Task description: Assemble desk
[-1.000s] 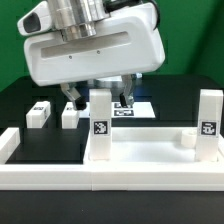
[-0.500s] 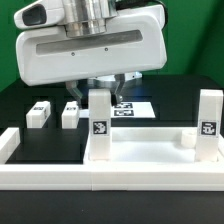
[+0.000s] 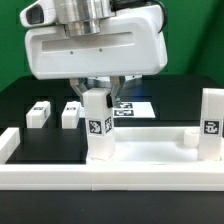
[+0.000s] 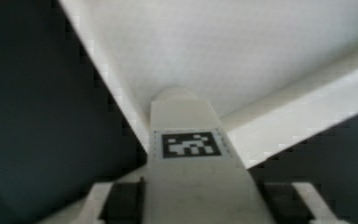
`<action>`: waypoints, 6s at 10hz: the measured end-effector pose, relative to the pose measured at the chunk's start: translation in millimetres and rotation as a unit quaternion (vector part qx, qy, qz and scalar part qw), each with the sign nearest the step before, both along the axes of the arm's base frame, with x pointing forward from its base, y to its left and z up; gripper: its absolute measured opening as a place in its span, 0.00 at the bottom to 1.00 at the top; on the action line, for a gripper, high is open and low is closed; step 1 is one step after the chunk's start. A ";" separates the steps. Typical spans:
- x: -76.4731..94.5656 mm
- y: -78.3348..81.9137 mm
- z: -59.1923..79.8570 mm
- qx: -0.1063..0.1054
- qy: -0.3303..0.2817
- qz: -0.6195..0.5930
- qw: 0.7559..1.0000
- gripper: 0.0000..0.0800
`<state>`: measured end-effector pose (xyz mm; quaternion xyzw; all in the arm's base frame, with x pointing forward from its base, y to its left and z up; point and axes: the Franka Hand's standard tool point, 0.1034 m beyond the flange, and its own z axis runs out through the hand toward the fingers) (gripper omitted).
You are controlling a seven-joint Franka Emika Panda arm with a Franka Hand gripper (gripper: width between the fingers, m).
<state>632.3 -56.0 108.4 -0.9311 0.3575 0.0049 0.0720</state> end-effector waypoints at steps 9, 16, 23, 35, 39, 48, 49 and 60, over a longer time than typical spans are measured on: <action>0.9 10.0 -2.8 0.035 0.036 -0.246 0.968 0.69; -0.4 3.8 -6.5 -0.030 -0.032 0.190 0.981 0.81; 3.3 2.2 -3.7 -0.049 -0.037 0.277 0.959 0.37; -0.5 2.5 -2.4 0.026 0.051 -0.387 0.920 0.37; 4.0 0.1 -3.9 0.061 0.054 -0.561 0.824 0.37; 5.8 7.8 7.1 0.064 0.048 -0.593 0.801 0.80; 7.8 14.9 24.1 0.073 0.048 -0.588 0.804 0.80; -8.3 69.3 23.7 0.063 0.098 -0.541 0.833 0.81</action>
Offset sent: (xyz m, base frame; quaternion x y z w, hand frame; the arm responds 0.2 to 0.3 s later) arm 0.0152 0.0134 0.0089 0.0322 -0.0011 0.2883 0.9570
